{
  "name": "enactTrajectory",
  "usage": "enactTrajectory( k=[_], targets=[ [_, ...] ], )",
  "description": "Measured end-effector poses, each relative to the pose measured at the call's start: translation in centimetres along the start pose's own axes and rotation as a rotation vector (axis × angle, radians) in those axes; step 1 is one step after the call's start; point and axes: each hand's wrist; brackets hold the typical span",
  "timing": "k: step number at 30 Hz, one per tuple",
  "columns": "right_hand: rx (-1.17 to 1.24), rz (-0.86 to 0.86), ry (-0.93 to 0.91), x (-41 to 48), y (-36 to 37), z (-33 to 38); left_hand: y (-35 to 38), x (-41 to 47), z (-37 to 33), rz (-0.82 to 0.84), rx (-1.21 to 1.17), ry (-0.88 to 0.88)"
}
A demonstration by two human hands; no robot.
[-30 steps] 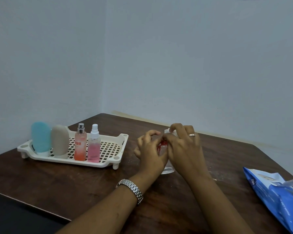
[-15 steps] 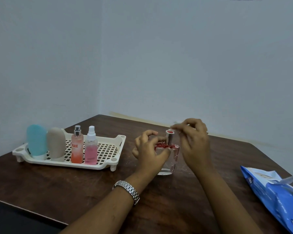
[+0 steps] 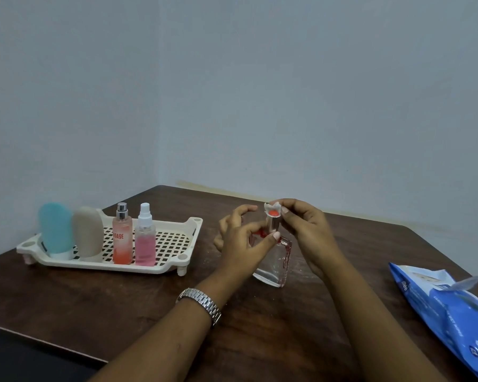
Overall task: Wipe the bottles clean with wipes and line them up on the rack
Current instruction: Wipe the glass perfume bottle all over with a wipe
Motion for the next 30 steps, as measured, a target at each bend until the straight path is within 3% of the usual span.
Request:
enactTrajectory(
  k=[4,9,14,21,27,30],
  targets=[
    [-0.072,-0.004,-0.006,0.3,-0.4,0.1,0.0,0.1,0.0,0.014,0.005,0.012],
    [0.121,0.067,0.099,0.6,0.0,-0.3,0.2,-0.1,0.3,0.062,-0.005,0.033],
    [-0.014,0.121,0.074,0.7,-0.5,0.1,0.4,0.1,0.2,0.063,0.029,0.033],
    [-0.157,0.053,0.059,0.4,-0.9,0.0,0.4,0.0,0.2,0.037,0.045,0.008],
    [0.075,-0.017,0.057,-0.3,-0.7,0.3,0.5,0.1,0.3,0.006,0.026,-0.007],
    [-0.022,-0.021,0.074,-0.4,-0.8,0.2,0.5,0.1,0.4,0.002,0.045,0.0]
  ],
)
Point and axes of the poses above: each hand's wrist, its own x-axis towards the middle knuckle, its own y-axis out of the palm, z = x × y, and after that the axes turned 9 degrees about y, right-handed
